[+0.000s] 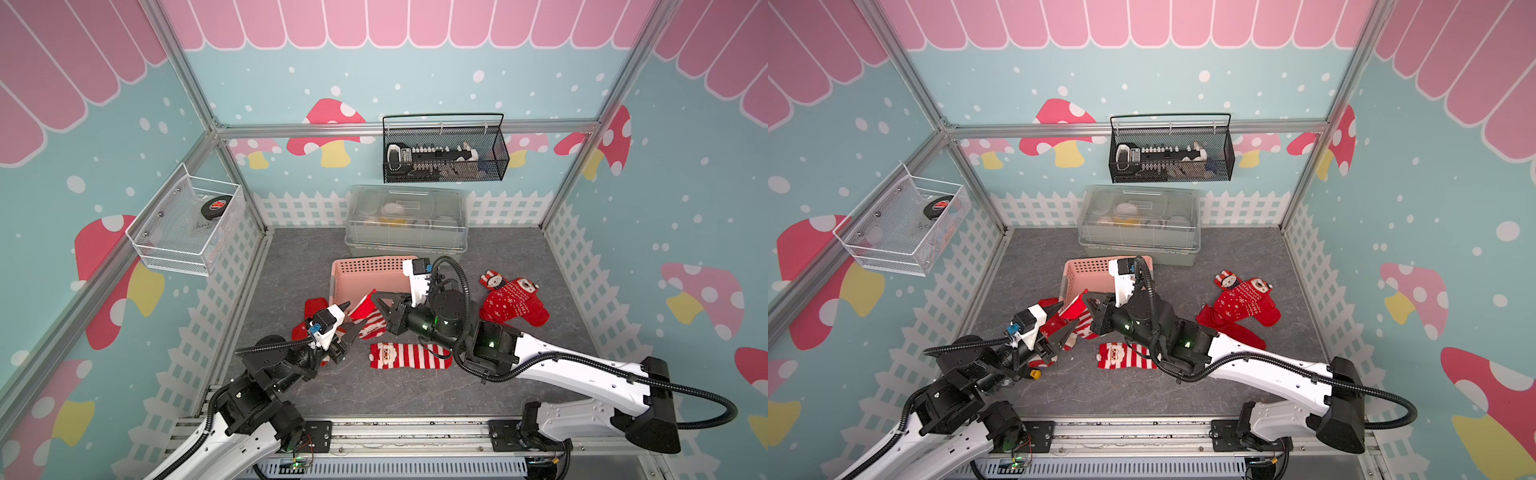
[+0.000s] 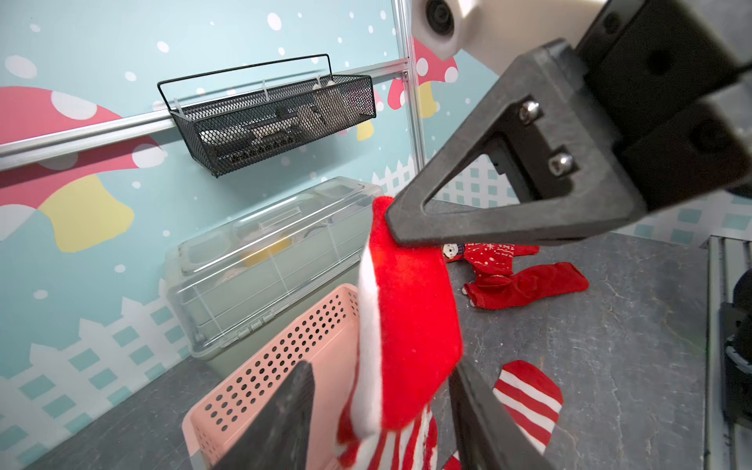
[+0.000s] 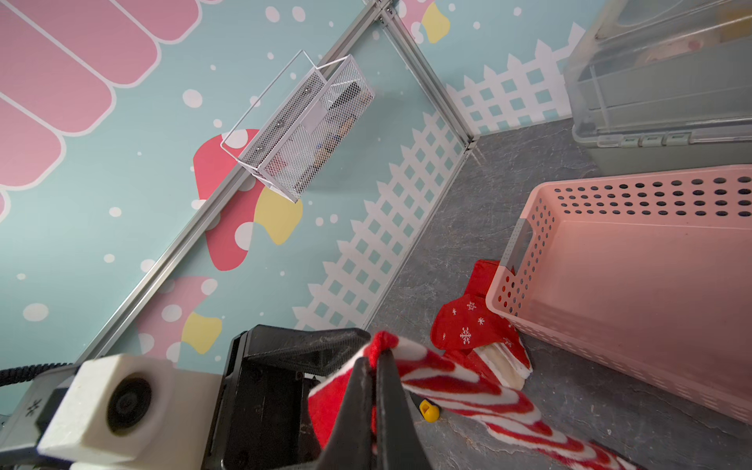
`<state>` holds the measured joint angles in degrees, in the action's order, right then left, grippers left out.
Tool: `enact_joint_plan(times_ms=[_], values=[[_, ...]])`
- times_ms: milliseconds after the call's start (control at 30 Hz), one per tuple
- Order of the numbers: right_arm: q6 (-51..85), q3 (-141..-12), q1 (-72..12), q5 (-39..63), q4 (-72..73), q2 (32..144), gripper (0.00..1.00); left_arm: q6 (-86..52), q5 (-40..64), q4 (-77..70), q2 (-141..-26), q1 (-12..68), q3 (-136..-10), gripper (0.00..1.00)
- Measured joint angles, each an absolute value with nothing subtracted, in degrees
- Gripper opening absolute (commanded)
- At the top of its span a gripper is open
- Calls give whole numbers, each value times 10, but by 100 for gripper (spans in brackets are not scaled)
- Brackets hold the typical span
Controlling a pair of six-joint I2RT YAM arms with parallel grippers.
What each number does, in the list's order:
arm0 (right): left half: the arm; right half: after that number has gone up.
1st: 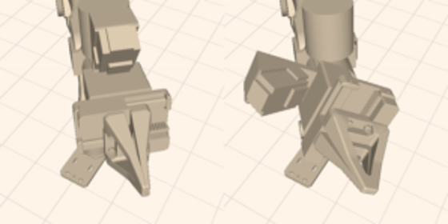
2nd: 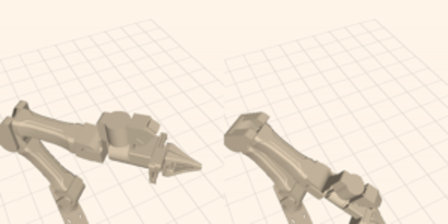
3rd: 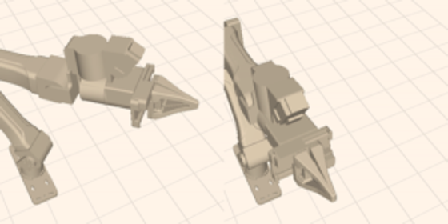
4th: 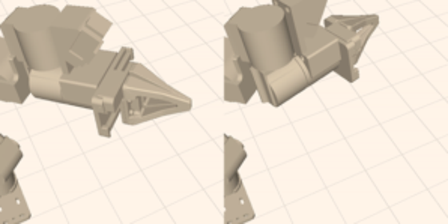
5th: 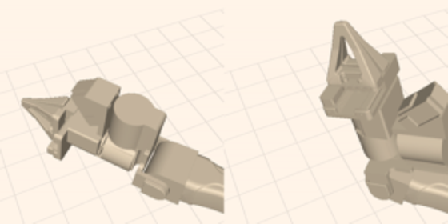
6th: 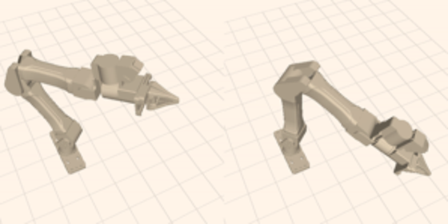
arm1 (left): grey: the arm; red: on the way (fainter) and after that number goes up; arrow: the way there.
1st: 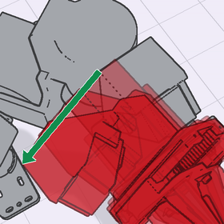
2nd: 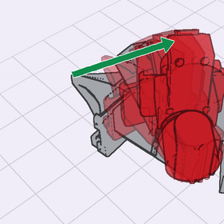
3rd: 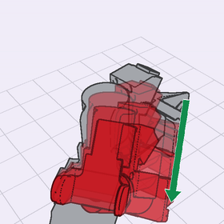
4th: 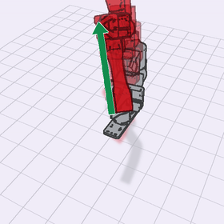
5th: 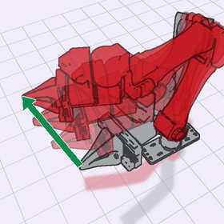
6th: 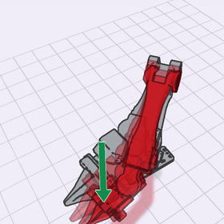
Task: Place the socks together as a pair
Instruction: Flatten out the sock.
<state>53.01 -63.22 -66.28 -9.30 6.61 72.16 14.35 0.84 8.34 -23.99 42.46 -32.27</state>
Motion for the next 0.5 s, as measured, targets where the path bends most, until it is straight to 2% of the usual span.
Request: enact_joint_plan(times_ms=[367,500], values=[[508,-633,-663,-107,38,711,0,189,-6,76,-233,425,-309,51],[508,-633,-663,-99,39,710,0,191,-3,74,-233,425,-306,47]])
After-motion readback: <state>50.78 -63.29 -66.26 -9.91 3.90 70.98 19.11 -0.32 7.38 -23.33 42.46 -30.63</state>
